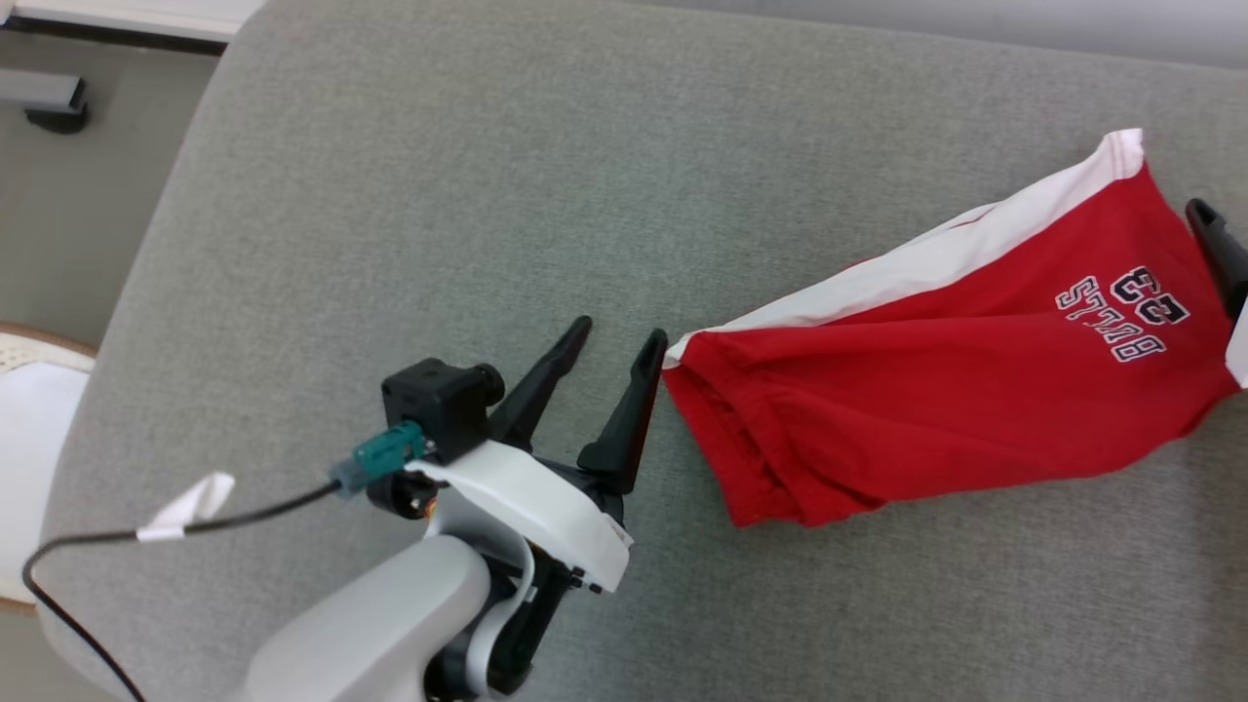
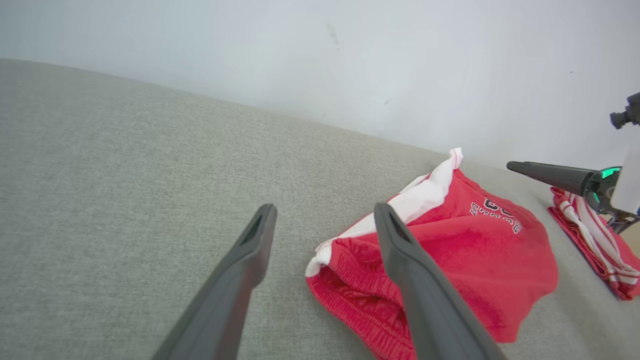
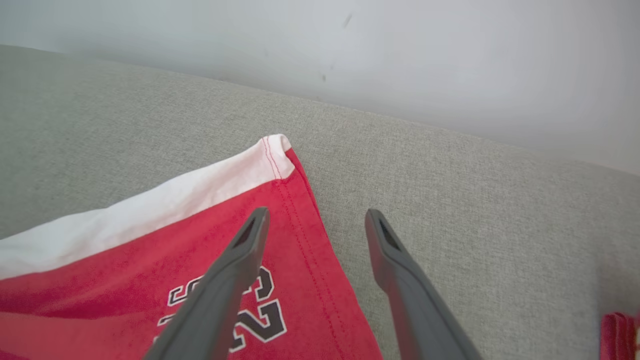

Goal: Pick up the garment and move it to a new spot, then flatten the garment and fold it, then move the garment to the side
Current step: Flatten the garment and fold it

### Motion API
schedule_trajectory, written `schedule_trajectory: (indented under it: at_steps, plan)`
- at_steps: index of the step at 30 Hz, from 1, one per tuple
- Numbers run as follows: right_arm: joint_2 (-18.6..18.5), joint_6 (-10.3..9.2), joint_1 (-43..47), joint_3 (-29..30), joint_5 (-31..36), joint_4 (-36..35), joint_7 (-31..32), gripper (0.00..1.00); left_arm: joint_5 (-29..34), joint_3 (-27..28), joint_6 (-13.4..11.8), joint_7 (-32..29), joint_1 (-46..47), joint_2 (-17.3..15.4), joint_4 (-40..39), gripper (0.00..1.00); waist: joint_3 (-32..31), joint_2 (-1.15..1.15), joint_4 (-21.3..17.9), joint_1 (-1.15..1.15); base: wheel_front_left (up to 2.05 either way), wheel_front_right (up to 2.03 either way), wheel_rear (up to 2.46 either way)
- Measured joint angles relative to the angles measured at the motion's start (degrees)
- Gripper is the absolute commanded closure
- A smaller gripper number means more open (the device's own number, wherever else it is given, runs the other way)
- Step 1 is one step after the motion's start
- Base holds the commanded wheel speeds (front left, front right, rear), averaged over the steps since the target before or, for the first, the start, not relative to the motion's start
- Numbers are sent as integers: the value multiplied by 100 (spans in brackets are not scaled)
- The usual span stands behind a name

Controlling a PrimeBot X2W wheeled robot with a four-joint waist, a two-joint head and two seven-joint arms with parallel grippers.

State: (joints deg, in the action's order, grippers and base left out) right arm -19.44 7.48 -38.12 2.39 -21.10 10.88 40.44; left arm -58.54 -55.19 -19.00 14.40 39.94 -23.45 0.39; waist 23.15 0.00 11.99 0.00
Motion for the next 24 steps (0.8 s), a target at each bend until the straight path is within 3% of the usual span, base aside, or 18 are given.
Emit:
schedule_trajectory:
  at_steps: [3, 7, 15, 23, 24]
  plan:
    - [-171, 0, -142, -133, 141, 146, 148, 0, 559, 104, -198, 48, -89, 62, -36, 0, 67, 0, 102, 0, 0, 0, 0]
    - [-354, 0, -196, -166, 342, 520, 323, 0, 1279, 356, -269, 67, -322, 337, -70, 0, 162, 0, 293, 0, 0, 0, 0]
    - [-561, 0, -79, 20, -172, 872, 935, 0, 1978, 829, -13, 67, -1018, 720, 85, 0, 202, 0, 616, 0, 0, 0, 0]
    - [-817, -20, 250, -216, -1216, 291, 1623, 0, 2214, 1239, 327, 67, -1305, 973, 292, 0, 206, 0, 665, 0, 0, 0, 0]
    - [-829, -20, 283, -244, -1312, 236, 1646, 5, 2236, 1272, 366, 67, -1317, 1009, 323, 0, 209, 0, 672, 0, 0, 0, 0]
